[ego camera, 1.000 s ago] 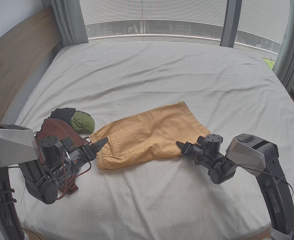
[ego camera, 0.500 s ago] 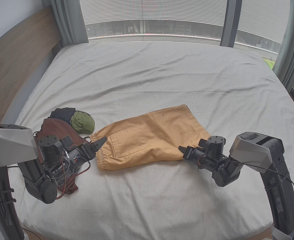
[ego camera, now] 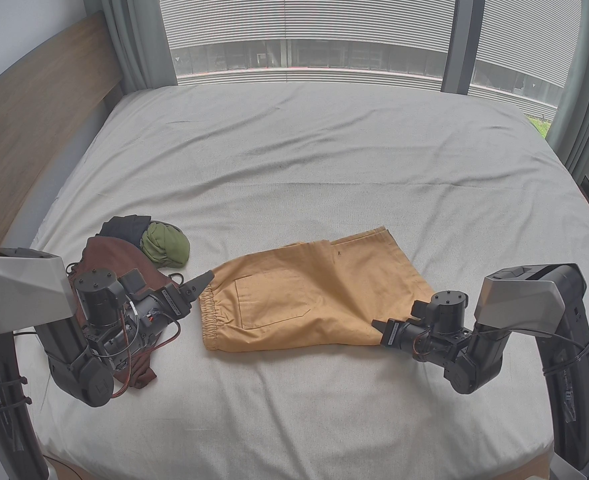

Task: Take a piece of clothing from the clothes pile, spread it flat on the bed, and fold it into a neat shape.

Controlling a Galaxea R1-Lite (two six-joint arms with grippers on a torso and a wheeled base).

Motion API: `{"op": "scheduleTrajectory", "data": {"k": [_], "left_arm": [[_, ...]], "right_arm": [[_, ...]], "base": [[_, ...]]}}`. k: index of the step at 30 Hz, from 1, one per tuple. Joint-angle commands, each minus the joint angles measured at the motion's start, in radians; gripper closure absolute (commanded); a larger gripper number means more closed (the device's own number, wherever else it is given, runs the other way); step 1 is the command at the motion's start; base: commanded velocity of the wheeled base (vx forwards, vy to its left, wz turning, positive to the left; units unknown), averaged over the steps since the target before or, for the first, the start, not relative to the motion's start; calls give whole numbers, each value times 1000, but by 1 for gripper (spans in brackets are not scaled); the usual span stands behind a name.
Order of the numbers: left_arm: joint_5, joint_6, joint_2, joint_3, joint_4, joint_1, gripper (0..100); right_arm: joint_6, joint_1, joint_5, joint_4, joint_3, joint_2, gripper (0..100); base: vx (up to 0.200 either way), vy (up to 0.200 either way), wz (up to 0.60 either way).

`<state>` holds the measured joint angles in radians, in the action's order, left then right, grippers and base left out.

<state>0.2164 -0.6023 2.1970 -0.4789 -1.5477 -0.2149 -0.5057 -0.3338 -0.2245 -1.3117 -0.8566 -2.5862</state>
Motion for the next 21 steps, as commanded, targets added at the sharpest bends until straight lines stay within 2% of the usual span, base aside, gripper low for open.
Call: {"op": "scheduleTrajectory", "data": {"k": [1, 6, 15, 21], "left_arm": [[0, -1, -2, 0, 0, 0, 0], [0, -1, -10, 0, 0, 0, 0], [0, -1, -22, 3, 0, -1, 0], [0, -1, -22, 5, 0, -1, 0]], "right_arm": [[26, 1, 2, -29, 106, 64, 100], [41, 9, 59, -113, 212, 69, 100], [41, 15, 63, -225, 396, 72, 100], [39, 27, 65, -230, 461, 61, 100]], "base": [[0, 0, 0], [0, 0, 0], [0, 0, 0], [0, 0, 0]]}}
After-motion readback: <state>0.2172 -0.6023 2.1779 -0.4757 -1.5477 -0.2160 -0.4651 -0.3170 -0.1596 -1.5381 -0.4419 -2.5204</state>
